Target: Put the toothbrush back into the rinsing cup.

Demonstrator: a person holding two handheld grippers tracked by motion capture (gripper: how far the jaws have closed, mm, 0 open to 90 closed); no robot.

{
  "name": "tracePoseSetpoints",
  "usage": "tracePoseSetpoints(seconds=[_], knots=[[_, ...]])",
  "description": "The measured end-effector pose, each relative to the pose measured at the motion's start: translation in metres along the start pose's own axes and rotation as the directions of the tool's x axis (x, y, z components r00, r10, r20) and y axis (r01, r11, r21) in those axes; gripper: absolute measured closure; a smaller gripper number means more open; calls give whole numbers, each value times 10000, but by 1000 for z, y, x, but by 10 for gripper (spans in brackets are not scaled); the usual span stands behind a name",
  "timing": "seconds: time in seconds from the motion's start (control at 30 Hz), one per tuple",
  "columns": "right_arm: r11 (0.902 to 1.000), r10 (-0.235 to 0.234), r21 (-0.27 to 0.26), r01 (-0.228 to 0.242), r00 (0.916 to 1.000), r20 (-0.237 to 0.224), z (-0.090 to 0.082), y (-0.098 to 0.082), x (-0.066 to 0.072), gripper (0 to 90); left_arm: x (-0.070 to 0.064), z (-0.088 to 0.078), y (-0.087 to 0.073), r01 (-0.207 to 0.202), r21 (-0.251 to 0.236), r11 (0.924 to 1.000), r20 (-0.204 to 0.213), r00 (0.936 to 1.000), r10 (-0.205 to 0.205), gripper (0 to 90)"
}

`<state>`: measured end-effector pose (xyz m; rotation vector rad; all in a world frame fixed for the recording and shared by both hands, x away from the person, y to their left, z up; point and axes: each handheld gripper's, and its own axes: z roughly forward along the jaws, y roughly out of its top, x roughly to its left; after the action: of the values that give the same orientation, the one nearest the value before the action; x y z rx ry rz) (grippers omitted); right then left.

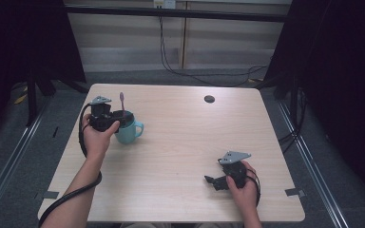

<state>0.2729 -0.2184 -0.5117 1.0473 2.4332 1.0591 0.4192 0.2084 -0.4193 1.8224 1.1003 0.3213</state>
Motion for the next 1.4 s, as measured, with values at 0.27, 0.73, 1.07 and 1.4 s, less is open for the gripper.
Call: tracePoseSetpoints(seconds=[0.27, 0.73, 1.07, 1.4], knots=[[10000, -2, -6, 2, 10000, -2, 0, 0, 0, 128, -7, -5, 2, -212, 61, 9998, 247, 9995, 211, 373], [10000, -1, -5, 1, 10000, -7, 0, 0, 0, 128, -18, -8, 0, -305, 252, 9992, 663, 9974, 288, 284], [10000, 1, -6, -1, 10000, -5, 0, 0, 0, 128, -32, -10, 1, -543, 181, 9984, 1084, 9927, 520, 241], [10000, 4, -4, -4, 10000, -4, 0, 0, 0, 128, -51, -10, -5, -766, 138, 9970, 1599, 9844, 734, 218]])
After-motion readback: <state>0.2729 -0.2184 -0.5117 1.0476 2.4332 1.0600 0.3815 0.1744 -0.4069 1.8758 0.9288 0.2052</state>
